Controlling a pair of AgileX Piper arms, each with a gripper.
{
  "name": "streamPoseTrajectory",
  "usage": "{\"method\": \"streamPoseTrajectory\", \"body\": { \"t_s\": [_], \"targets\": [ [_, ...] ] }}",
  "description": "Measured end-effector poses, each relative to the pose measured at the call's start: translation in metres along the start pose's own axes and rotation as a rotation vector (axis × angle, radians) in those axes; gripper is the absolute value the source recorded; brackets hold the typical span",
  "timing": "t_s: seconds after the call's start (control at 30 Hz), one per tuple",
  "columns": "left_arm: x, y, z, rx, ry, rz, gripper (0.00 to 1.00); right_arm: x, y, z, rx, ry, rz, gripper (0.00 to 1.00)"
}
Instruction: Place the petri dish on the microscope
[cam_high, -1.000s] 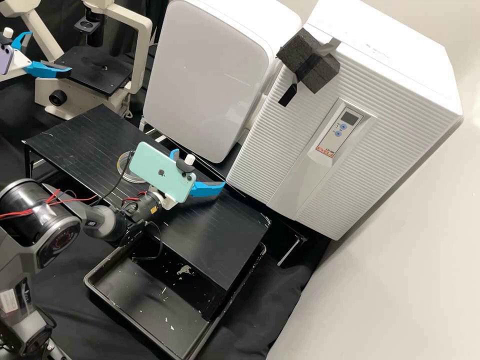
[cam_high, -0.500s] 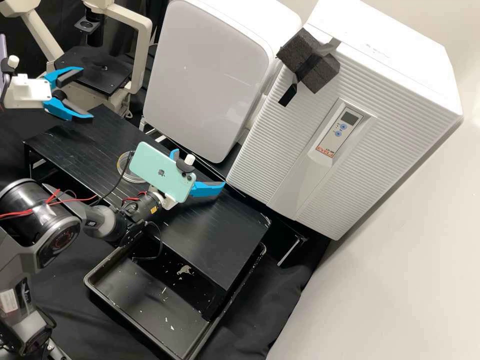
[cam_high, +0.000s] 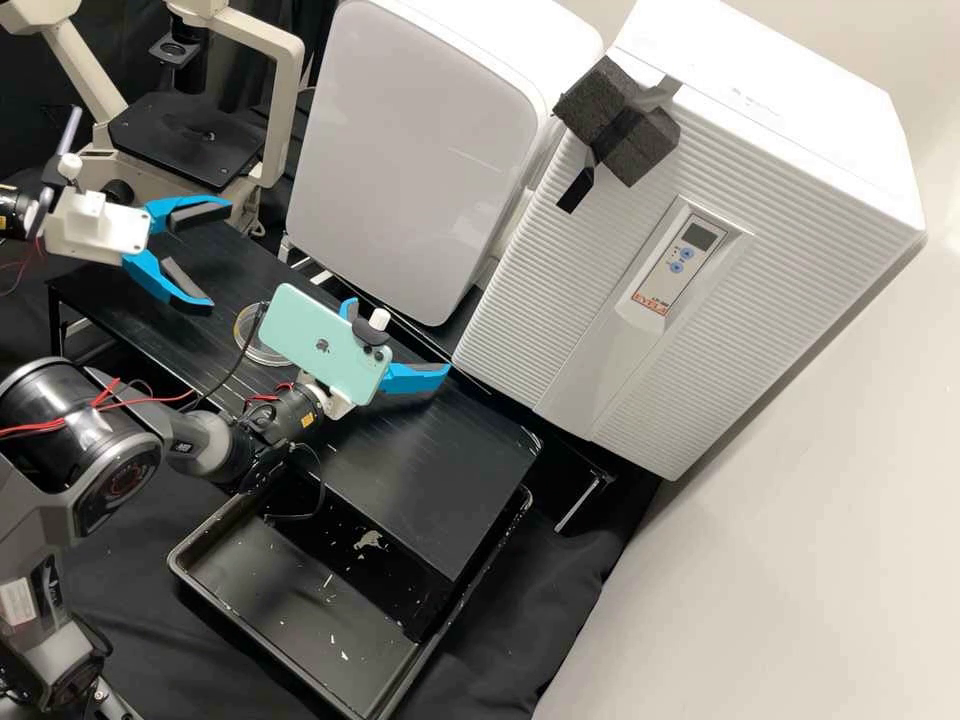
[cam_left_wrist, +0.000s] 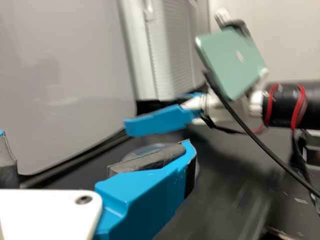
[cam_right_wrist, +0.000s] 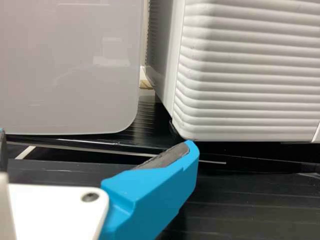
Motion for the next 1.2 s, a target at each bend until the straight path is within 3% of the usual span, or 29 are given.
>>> {"method": "streamPoseTrajectory", "body": {
  "t_s": [0.37, 0.9, 1.2],
  "targets": [
    [0.032, -0.022, 0.004, -0.082, -0.03, -0.117, 1.0, 0.0, 0.0, 0.0, 0.0, 0.0, 0.0, 1.0],
    [0.053, -0.01, 0.012, -0.069, -0.075, -0.112, 1.0, 0.0, 0.0, 0.0, 0.0, 0.0, 0.0, 1.0],
    [0.061, -0.023, 0.012, -0.111, -0.096, -0.155, 1.0, 0.0, 0.0, 0.0, 0.0, 0.0, 0.0, 1.0]
  ]
}}
